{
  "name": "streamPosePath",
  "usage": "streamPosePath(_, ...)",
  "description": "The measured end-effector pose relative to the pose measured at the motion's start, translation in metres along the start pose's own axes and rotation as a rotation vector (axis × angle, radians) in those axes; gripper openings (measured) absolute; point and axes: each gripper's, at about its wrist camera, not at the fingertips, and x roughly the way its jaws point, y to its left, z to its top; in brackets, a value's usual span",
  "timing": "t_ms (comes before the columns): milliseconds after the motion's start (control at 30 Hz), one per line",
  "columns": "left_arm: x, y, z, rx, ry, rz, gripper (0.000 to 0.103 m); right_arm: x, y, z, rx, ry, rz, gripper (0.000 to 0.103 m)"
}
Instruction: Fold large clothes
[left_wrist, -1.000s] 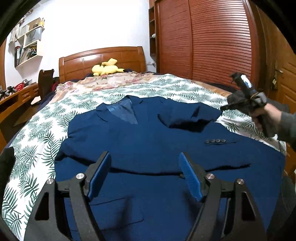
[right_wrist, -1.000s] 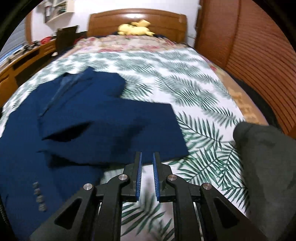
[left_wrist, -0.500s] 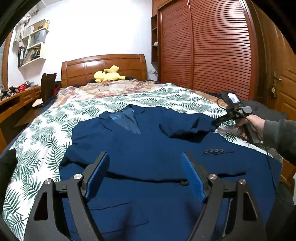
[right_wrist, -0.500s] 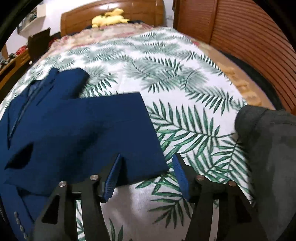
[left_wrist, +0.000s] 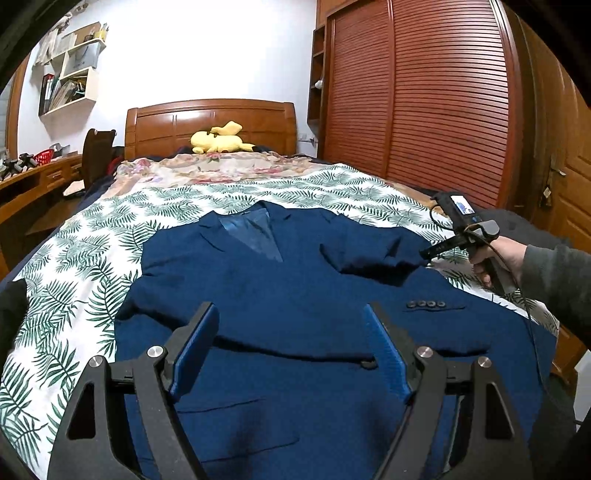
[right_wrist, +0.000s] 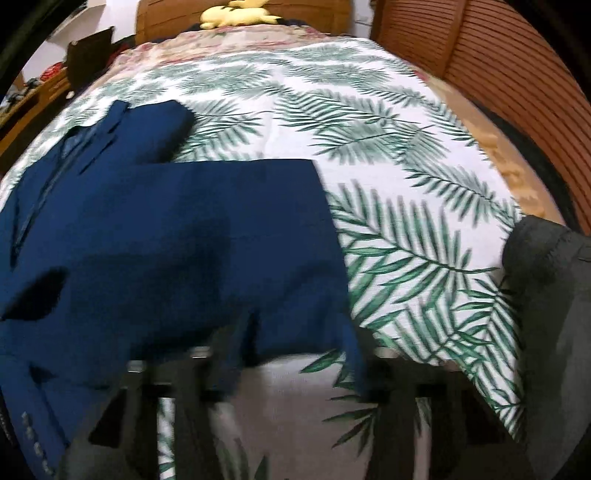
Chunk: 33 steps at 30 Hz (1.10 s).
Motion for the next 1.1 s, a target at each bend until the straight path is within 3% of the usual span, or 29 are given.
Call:
streamPosePath(67, 0.000, -0.001, 0.000, 0.001, 0.002, -0.003, 0.080, -0.002, 0.008, 0.000, -0.045, 0.003, 0.008, 0.013)
streamPosePath(467, -0.011, 0.001, 0.004, 0.009, -0.020, 0.009, 0.080, -0.116, 0.079, -0.007, -0.203, -0.248, 0.166, 0.012)
streamPosePath(700, -0.020, 0.014, 0.003, -0.010, -0.032, 0.034, 0.080, -0.175, 0.130, -0.037, -0.300, -0.358, 0.342, 0.012)
streamPosePath(967, -0.021, 0.028, -0.004, -0.048, -0.011, 0.052, 0.080, -0.159, 0.168, -0.086, -0.396, -0.278, 0.431, 0.013)
streamPosePath(1100, -0.016, 0.027, -0.006, -0.042, -0.002, 0.055, 0.080, -0.143, 0.170, -0.097, -0.386, -0.273, 0.408, 0.028)
